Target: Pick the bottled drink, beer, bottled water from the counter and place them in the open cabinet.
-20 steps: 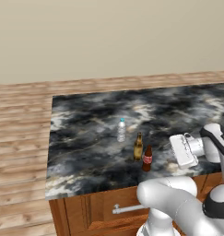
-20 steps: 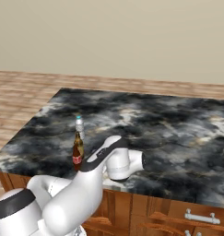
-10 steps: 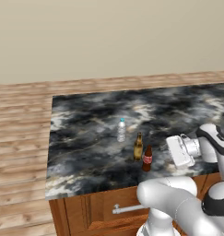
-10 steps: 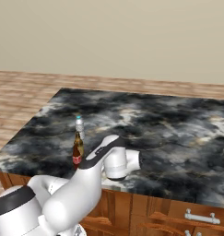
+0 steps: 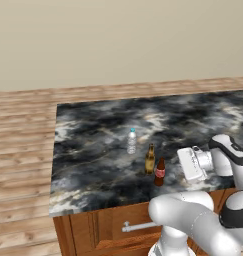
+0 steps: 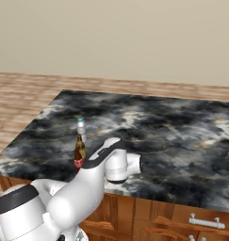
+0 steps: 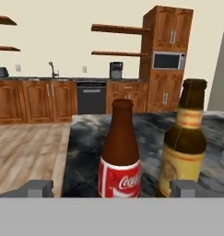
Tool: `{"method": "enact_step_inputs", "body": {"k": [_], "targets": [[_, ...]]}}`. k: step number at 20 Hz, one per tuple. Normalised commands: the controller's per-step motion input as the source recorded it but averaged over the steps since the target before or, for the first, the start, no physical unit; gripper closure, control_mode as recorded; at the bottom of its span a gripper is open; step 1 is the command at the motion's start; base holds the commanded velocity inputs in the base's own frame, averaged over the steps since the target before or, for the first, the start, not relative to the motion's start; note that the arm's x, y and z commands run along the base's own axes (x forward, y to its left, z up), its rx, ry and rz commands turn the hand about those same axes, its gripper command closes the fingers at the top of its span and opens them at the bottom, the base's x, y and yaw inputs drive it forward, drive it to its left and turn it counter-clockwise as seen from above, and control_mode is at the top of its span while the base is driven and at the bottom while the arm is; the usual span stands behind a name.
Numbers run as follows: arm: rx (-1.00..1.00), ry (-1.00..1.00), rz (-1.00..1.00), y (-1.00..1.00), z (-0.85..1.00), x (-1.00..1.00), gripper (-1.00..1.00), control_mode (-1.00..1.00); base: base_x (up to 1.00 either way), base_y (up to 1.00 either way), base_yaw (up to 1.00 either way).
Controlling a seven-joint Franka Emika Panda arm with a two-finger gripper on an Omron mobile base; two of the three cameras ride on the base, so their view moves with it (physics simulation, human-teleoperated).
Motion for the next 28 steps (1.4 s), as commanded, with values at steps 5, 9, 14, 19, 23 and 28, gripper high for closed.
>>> {"method": "enact_step_inputs", "body": {"k": [5,9,14,19,23,28], "targets": [[0.02,0.00,0.00,0.03,-0.06,0.04,-1.00,-1.00,0.00,0.00,0.00],[0.00,0.03,0.00,0.12,-0.11,0.00,-1.00,-1.00,0.00,0.00,0.00],[0.00,0.03,0.00,0.19,-0.11,0.00,-1.00,-1.00,0.00,0.00,0.00],[0.00,0.05,0.00,0.18,-0.03,0.00,-1.00,-1.00,0.00,0.00,0.00],[0.01,0.05,0.00,0.14,0.00,0.00,-1.00,-1.00,0.00,0.00,0.00],[0.01,0.06,0.00,0.11,0.00,0.00,-1.00,-1.00,0.00,0.00,0.00]]}}
